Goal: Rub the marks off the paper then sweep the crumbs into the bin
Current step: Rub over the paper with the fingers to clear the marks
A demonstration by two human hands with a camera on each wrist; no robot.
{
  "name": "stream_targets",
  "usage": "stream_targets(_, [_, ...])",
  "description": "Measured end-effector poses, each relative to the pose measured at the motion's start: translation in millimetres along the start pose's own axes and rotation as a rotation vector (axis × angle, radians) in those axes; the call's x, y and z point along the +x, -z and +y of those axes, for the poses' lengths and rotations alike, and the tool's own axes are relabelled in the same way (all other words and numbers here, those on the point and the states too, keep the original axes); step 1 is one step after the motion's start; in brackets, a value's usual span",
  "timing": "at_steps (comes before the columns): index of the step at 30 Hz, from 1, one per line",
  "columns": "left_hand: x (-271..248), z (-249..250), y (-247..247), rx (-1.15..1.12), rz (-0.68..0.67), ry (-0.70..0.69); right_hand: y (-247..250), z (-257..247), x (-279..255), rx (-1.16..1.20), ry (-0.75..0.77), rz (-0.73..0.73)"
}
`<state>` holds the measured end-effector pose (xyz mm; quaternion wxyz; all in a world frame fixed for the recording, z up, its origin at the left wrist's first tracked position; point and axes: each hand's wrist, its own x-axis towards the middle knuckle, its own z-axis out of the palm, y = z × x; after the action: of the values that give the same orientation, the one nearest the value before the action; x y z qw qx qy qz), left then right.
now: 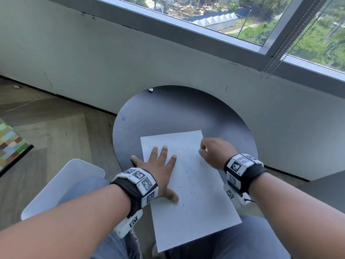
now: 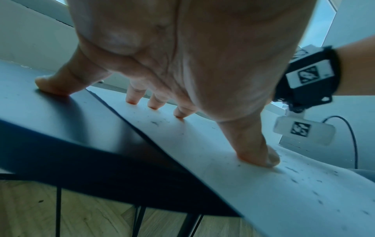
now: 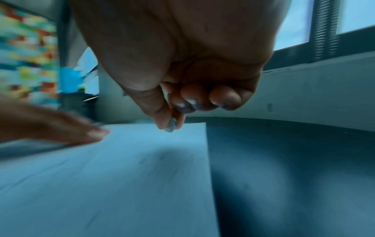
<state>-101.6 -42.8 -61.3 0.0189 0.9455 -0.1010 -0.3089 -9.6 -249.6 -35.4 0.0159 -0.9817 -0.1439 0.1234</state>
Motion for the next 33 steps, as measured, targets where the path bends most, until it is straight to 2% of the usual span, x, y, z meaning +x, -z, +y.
stream_targets(2, [-1, -1, 1, -0.007, -0.003, -0.002, 8, 2, 10, 0.026, -0.020, 0.016])
stream_targets(4, [-1, -1, 2, -0.011, -0.006, -0.001, 7, -4, 6, 0.013, 0.029, -0.023])
stream_targets(6, [-1, 0, 2, -0.006, -0.006, -0.002, -2, -15, -9, -0.031, 0.097, -0.074])
stream_targets(10, [0, 2, 2, 0.012, -0.011, 0.004, -19, -25, -34, -0.036, 0.174, -0.058])
stream_targets(12, [1, 2, 1, 0.009, -0.014, 0.007, -18, -21, -28, -0.034, 0.141, -0.045])
stream_targets(16, [2, 1, 1, -0.004, -0.020, 0.002, -11, 2, 10, -0.008, -0.027, -0.007])
stream_targets(19, [1, 0, 1, -0.010, -0.016, 0.007, -5, 4, 22, -0.047, -0.041, -0.003])
stream_targets(27, [4, 2, -1, -0.004, 0.012, 0.007, -16, -33, -26, -0.072, 0.204, -0.084])
stream_targets(33, [4, 1, -2, -0.012, 0.016, 0.011, -2, -10, 26, -0.055, -0.010, -0.036])
